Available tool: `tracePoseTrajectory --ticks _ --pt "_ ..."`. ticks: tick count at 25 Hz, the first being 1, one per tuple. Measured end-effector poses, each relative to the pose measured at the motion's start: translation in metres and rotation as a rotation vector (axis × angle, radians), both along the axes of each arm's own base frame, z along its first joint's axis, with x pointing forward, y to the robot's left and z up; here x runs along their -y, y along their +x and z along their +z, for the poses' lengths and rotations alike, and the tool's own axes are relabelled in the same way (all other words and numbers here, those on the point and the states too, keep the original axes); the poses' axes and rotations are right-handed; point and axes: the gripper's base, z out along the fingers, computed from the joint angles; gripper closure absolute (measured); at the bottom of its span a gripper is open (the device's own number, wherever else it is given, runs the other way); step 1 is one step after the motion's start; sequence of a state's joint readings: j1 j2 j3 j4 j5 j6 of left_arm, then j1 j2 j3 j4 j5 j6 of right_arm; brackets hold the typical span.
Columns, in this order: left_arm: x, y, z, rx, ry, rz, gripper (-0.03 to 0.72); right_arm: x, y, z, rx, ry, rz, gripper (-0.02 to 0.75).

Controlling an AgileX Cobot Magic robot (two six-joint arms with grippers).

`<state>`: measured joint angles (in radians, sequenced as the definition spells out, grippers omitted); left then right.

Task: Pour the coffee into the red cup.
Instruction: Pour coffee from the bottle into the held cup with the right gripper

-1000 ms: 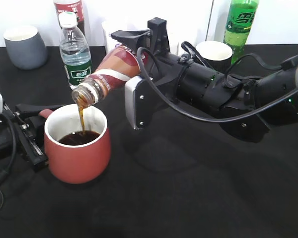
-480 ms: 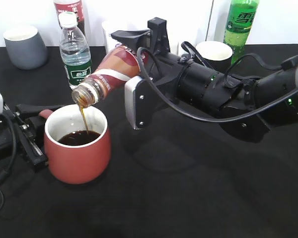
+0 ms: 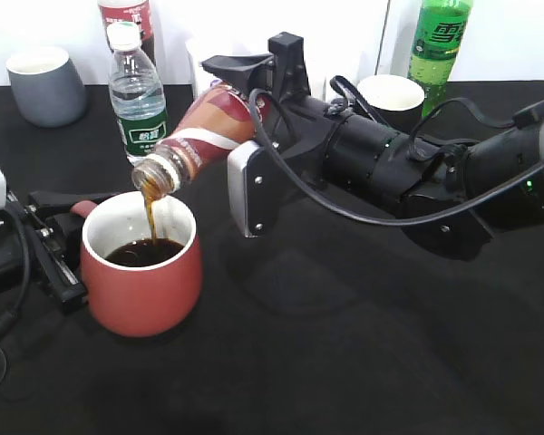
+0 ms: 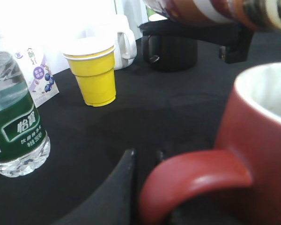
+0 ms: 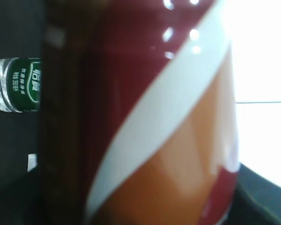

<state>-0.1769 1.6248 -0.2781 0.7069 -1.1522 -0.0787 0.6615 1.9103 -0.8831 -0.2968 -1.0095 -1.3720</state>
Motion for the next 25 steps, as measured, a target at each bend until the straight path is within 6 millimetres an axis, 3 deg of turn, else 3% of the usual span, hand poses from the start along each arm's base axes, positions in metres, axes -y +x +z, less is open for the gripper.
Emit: tracePoseTrajectory --ticks 25 --pt "0.0000 0.0000 -0.0001 0.002 0.003 0.000 0.606 -0.0001 -0.0002 0.0013 0.035 -0.009 0.001 0.205"
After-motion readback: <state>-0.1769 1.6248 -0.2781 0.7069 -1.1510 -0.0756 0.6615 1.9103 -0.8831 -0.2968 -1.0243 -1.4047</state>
